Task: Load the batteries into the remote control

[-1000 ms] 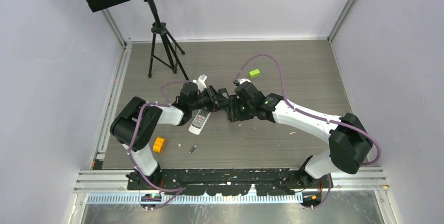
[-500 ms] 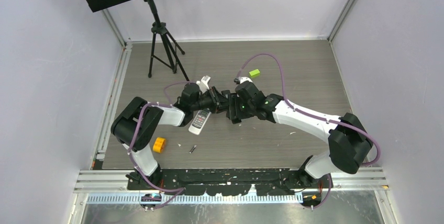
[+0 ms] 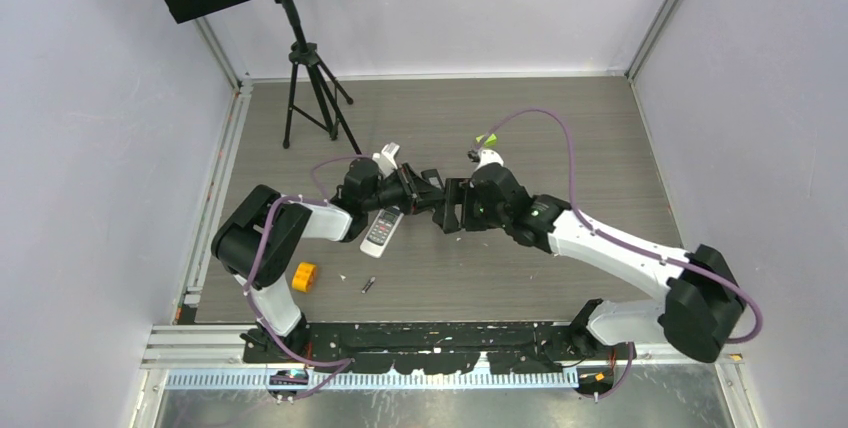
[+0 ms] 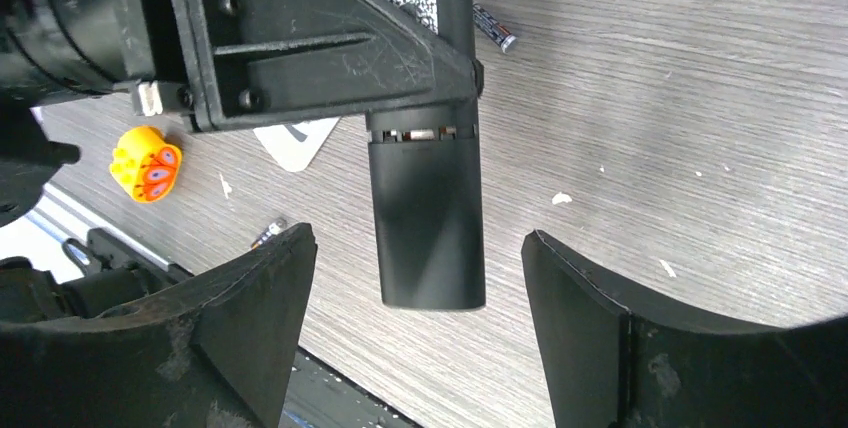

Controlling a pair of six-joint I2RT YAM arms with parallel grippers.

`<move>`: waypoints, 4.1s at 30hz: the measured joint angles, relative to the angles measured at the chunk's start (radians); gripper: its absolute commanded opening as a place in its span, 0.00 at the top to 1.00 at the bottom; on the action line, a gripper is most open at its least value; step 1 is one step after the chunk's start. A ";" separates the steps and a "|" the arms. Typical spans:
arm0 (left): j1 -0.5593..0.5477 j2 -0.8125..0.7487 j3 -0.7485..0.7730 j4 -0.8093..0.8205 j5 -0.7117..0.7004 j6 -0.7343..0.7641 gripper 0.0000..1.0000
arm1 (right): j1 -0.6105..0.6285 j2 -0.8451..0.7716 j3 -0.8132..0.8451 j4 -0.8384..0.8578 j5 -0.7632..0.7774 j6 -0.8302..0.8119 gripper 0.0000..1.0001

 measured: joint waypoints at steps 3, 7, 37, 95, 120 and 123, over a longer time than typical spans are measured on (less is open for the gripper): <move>0.003 0.000 0.000 0.019 -0.002 -0.011 1.00 | 0.000 -0.089 -0.061 0.039 0.023 0.071 0.19; 0.004 0.000 0.000 0.040 -0.004 -0.032 1.00 | -0.001 -0.201 -0.162 0.108 0.080 0.217 0.20; -0.020 -0.183 -0.012 0.077 -0.180 -0.203 1.00 | -0.011 -0.167 -0.461 0.915 0.117 0.706 0.77; -0.063 -0.249 0.130 0.070 0.268 0.142 0.93 | -0.272 -0.284 -0.336 0.803 -0.697 0.186 0.84; -0.066 -0.523 0.198 -0.961 -0.531 0.811 0.00 | -0.277 -0.221 -0.054 -0.014 0.161 -0.087 1.00; -0.064 -0.514 0.184 -1.032 -0.627 0.819 0.00 | -0.285 -0.134 -0.002 -0.128 0.341 -0.113 1.00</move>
